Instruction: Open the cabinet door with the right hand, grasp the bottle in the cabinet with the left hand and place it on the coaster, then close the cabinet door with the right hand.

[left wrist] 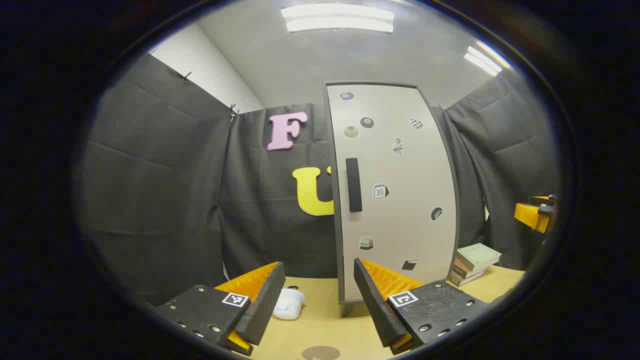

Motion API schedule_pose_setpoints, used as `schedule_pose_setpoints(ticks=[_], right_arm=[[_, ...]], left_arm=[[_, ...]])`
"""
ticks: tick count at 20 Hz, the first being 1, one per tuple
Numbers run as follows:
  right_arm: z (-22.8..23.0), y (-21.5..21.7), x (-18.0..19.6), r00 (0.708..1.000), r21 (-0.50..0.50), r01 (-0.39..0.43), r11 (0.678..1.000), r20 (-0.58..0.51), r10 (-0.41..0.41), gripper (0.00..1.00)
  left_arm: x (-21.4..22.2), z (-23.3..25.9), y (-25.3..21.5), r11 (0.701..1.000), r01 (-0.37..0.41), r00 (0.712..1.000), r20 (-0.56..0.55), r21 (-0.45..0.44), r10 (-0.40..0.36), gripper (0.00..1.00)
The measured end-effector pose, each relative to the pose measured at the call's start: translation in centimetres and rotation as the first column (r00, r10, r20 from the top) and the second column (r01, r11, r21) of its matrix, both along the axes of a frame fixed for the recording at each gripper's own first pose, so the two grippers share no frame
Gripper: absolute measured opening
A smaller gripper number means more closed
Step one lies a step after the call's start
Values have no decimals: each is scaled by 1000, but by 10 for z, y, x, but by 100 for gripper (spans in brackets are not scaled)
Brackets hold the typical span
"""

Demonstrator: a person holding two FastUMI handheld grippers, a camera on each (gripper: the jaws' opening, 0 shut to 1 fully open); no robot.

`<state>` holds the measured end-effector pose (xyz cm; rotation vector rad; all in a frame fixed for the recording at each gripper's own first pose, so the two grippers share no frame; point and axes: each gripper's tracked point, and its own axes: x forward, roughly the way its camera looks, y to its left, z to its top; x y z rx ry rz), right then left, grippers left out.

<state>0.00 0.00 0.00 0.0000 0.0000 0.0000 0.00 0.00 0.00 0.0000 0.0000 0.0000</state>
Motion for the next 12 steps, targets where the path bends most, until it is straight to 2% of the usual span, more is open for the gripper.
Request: schedule_pose_setpoints(ticks=[4, 12], right_arm=[[-1, -2, -1, 1000, -5, 4, 1000, -3, -4, 96], [-4, -2, -2, 1000, 4, 2, 1000, -20, -2, 94]], left_arm=[[0, 0, 0, 1000, -5, 1000, 2, -3, 5, 86], [-3, -1, 5, 1000, -14, 1000, -13, -9, 14, 84]])
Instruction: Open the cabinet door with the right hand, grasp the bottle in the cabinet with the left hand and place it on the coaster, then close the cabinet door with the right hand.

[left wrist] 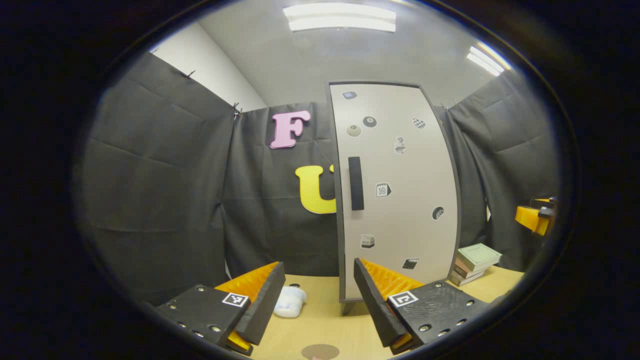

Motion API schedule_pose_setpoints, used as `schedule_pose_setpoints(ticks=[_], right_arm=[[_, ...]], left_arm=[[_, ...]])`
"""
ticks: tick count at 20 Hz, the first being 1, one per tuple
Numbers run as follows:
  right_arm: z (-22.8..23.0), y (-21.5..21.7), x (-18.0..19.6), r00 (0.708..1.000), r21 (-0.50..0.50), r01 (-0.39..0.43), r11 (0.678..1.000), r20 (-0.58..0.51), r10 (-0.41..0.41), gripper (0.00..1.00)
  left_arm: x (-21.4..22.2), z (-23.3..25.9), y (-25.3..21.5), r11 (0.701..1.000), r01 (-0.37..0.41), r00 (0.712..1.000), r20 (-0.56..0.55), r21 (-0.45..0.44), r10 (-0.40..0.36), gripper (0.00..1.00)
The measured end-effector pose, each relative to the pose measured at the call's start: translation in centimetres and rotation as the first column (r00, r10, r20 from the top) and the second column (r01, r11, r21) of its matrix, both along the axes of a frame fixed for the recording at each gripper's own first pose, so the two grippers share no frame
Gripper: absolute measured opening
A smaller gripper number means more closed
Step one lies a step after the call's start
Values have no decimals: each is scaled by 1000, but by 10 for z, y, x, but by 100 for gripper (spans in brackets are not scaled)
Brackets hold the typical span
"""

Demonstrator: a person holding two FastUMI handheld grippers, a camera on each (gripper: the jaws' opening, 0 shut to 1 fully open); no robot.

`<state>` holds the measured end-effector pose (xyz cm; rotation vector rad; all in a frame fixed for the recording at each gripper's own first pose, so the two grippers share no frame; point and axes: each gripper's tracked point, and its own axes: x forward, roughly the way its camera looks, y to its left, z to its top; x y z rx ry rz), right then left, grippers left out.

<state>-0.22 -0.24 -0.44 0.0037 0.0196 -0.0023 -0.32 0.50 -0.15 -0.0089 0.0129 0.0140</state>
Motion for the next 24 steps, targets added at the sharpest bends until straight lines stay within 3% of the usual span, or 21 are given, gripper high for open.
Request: schedule_pose_setpoints(ticks=[12, 24], right_arm=[[0, 3, 3, 1000, -6, -20, 1000, -11, 20, 96], [21, 47, 32, 994, -4, -107, 994, 5, 107, 94]], left_arm=[[-7, 6, 8, 1000, -13, 1000, 7, 16, 13, 84], [-16, 7, 55, 996, -90, 996, 8, 26, 90, 84]])
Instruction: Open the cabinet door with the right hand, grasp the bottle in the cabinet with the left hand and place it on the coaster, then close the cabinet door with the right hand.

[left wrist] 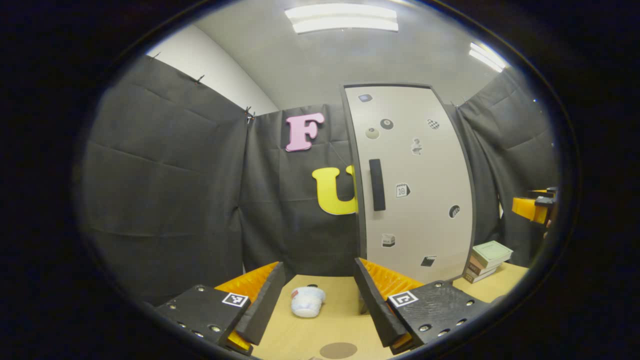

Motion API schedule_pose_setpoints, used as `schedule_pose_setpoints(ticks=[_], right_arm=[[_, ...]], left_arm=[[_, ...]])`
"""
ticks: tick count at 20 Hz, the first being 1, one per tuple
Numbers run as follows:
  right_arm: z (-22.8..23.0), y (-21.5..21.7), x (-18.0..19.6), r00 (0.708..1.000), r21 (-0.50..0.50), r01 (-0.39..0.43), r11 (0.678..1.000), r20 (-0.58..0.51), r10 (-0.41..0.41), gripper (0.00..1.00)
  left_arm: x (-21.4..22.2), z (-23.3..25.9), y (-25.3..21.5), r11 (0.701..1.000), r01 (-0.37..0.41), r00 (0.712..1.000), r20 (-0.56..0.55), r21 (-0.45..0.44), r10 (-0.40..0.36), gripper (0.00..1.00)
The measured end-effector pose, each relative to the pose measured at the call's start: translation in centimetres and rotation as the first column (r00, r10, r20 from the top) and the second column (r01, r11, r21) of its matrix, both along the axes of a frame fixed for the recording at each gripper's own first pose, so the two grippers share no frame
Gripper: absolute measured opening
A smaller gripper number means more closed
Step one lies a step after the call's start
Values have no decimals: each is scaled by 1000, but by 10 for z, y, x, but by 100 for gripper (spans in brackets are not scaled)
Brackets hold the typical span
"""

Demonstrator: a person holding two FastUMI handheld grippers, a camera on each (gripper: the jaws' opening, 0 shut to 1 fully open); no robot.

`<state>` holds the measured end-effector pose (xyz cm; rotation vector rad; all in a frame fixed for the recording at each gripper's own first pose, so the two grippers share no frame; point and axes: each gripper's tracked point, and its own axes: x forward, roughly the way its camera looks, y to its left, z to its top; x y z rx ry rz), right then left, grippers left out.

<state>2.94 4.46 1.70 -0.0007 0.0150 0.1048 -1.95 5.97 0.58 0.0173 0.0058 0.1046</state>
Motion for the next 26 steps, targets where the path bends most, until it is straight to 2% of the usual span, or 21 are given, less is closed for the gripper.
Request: schedule_pose_setpoints(ticks=[1, 9, 18, 19, 26], right_arm=[[4, 6, 4, 1000, 2, -11, 1000, 2, 11, 96], [29, 58, 36, 994, 10, -107, 994, -6, 107, 94], [52, 132, 58, 973, 22, -231, 973, -15, 232, 96], [54, 139, 63, 971, 20, -239, 971, -15, 240, 94], [60, 186, 92, 964, 36, -264, 964, -21, 265, 96]], left_arm=[[-3, -1, 6, 1000, -11, 1000, 3, 1, 11, 86], [-27, -6, 55, 994, -109, 994, -4, 30, 110, 84], [-63, -14, 107, 975, -216, 976, -24, 43, 217, 86], [-66, -15, 112, 973, -227, 973, -26, 45, 228, 86], [-86, -26, 154, 952, -302, 951, -51, 54, 305, 84]])
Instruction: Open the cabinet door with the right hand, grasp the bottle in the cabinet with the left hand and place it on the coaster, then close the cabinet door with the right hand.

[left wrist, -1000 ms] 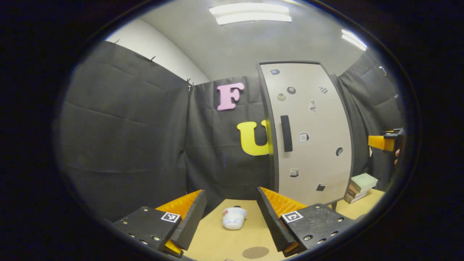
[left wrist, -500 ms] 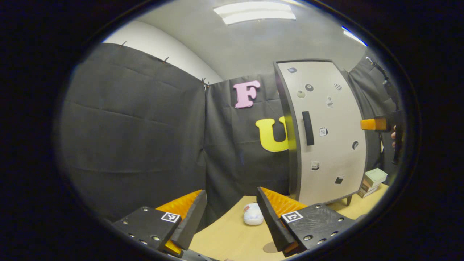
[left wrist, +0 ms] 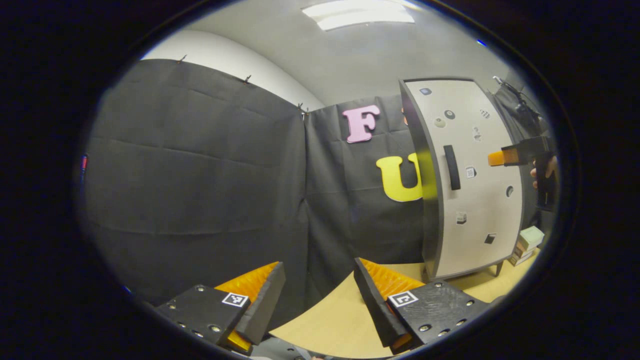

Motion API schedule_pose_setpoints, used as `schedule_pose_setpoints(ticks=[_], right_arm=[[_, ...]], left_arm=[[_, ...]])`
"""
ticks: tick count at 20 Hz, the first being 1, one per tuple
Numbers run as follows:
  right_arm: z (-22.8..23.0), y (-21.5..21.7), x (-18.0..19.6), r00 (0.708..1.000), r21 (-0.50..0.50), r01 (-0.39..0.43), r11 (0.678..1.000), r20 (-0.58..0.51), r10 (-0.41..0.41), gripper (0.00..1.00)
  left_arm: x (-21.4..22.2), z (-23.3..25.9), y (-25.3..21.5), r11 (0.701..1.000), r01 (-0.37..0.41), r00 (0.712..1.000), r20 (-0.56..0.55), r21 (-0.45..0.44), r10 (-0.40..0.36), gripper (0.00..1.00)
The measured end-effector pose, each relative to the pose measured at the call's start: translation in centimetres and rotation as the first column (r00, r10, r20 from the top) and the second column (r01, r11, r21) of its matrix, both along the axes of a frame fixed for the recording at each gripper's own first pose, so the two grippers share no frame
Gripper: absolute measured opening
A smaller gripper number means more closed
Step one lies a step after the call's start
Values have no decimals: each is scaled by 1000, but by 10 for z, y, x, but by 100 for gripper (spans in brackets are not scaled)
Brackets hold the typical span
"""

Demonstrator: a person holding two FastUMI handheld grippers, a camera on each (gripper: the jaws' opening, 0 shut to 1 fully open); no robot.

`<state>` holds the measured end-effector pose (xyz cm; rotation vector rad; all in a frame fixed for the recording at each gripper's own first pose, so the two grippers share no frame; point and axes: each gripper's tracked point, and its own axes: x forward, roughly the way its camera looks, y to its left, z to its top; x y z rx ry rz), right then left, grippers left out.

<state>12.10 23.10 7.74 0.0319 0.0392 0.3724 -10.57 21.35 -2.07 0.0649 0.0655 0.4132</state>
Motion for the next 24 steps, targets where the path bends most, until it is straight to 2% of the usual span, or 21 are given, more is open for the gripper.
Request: schedule_pose_setpoints(ticks=[9, 19, 20, 21, 23, 24], right_arm=[[7, 61, 33, 1000, 7, -21, 1000, -1, 21, 94], [-12, 101, 86, 997, -39, 22, 999, -79, -25, 96], [-15, 104, 91, 995, -43, 25, 999, -91, -29, 94], [-17, 107, 94, 994, -45, 28, 999, -104, -32, 88], [-20, 113, 99, 992, -45, 28, 999, -124, -34, 87], [-21, 115, 101, 991, -46, 33, 998, -132, -38, 77]], left_arm=[[-22, -12, 46, 997, -77, 997, -23, 4, 77, 86], [-36, -22, 82, 991, -131, 991, -41, 7, 131, 86], [-37, -22, 85, 991, -137, 990, -42, 7, 137, 86], [-39, -23, 88, 990, -141, 989, -42, 6, 141, 86], [-44, -24, 94, 989, -150, 988, -44, 6, 150, 84], [-44, -24, 95, 988, -153, 987, -43, 5, 153, 84]])
